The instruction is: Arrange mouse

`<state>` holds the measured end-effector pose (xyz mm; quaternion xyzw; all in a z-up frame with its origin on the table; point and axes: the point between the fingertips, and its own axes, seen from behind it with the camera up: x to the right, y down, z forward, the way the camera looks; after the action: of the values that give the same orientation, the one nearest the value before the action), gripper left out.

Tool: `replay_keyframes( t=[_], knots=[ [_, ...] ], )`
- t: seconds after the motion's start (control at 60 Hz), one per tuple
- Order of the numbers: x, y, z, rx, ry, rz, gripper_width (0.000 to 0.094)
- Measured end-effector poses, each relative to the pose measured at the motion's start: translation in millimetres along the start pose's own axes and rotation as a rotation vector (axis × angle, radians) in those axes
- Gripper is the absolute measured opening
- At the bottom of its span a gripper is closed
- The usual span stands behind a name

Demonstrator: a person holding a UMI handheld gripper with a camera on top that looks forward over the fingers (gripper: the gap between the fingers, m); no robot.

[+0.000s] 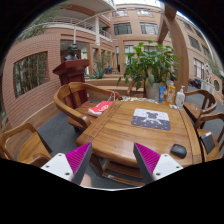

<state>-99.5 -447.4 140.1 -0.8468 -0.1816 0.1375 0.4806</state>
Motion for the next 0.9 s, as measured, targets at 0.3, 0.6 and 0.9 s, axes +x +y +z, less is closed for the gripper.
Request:
replay_keyframes(
  t=[0.3, 0.6, 0.9],
  knots=[
    [101, 89, 15, -0.15, 0.142, 0.076, 0.0854],
    [265, 125, 27, -0.159, 0.395, 0.149, 0.0851],
    [340, 107, 68, -0.127, 0.441, 0.111, 0.085]
  ],
)
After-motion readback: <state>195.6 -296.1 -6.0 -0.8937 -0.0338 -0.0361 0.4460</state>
